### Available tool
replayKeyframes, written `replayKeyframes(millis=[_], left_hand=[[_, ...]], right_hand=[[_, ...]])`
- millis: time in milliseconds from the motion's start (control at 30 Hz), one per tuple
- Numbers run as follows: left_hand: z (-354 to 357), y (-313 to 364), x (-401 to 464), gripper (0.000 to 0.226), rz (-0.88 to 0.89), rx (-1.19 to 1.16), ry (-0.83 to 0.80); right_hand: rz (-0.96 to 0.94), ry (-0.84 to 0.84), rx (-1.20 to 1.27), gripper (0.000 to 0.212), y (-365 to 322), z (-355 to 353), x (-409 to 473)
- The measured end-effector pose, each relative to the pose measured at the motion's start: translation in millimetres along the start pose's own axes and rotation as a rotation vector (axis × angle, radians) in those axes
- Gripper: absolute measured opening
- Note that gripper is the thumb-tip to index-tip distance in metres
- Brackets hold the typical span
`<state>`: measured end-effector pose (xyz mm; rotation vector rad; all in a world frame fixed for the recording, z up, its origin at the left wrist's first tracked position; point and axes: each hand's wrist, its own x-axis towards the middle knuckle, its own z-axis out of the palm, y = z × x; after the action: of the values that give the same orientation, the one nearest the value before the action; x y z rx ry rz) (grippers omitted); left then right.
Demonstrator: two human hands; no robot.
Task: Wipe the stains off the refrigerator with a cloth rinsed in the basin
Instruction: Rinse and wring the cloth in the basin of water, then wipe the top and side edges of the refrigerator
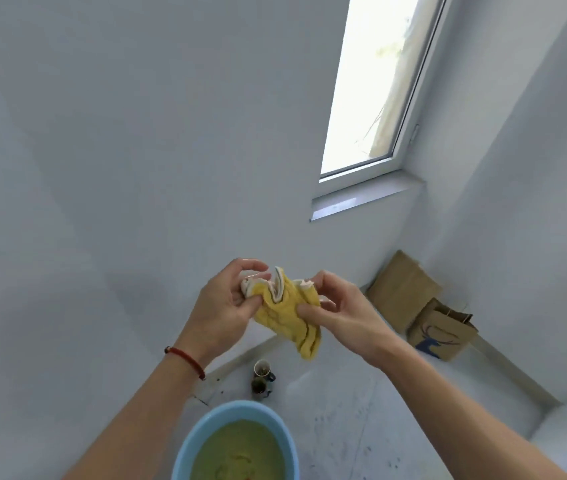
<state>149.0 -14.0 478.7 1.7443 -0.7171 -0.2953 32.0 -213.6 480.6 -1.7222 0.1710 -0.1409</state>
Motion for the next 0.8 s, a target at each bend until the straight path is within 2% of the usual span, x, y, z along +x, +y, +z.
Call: replayKeyframes(millis=[133, 200, 267, 333, 367, 433, 500, 533, 600, 700, 733, 800], left_hand=[[40.5, 20.7, 17.8, 0.038, -0.058, 0.218, 0.098], [64.4, 32.7, 30.6, 0.034, -0.079, 0.207, 0.134], [111.2, 54.6, 50.2, 0.027, -0.126, 0.008, 0.098], [154.9, 81.6, 66.0, 0.025, -0.161, -0.241, 0.019], [183.7, 98.3, 77.1, 0.024, -0.157, -0.357, -0.022], [235.9, 126.2, 97.6, 0.023, -0.105, -0.499, -0.109], [292.4, 151.3, 114.1, 0.020, 0.002, -0.461, -0.229], [316.3, 159.5, 120.4, 0.018, 0.053, -0.376, -0.280], [366.7, 175.6, 130.2, 0.018, 0.124, -0.182, -0.417], [425.2, 196.5, 141.1, 0.022, 0.137, -0.044, -0.559], [442.1, 203.8, 147.2, 0.019, 0.137, -0.045, -0.595], [458.3, 210.4, 160.4, 0.013, 0.121, -0.096, -0.618]], right_hand=[[-0.098, 0.128, 0.166, 0.020, -4.7, -55.4, -18.2], [-0.131, 0.218, 0.344, 0.017, -0.7, -89.1, -28.0], [-0.179, 0.323, 0.568, 0.015, 5.0, -150.4, -50.8], [-0.156, 0.425, 0.764, 0.027, 18.3, -209.1, -71.2], [-0.099, 0.497, 0.744, 0.032, 32.4, -243.9, -81.1], [0.123, 0.620, 0.407, 0.031, 59.4, -292.9, -96.9], [0.343, 0.661, 0.039, 0.047, 87.1, -328.3, -116.8], [0.339, 0.669, -0.025, 0.057, 91.3, -338.2, -125.6], [0.198, 0.619, 0.034, 0.057, 84.1, -358.6, -142.3], [0.089, 0.412, 0.193, 0.051, 66.8, -378.4, -161.7], [0.066, 0.419, 0.237, 0.051, 64.2, -387.4, -169.9], [0.017, 0.475, 0.296, 0.037, 55.9, -401.1, -180.1]])
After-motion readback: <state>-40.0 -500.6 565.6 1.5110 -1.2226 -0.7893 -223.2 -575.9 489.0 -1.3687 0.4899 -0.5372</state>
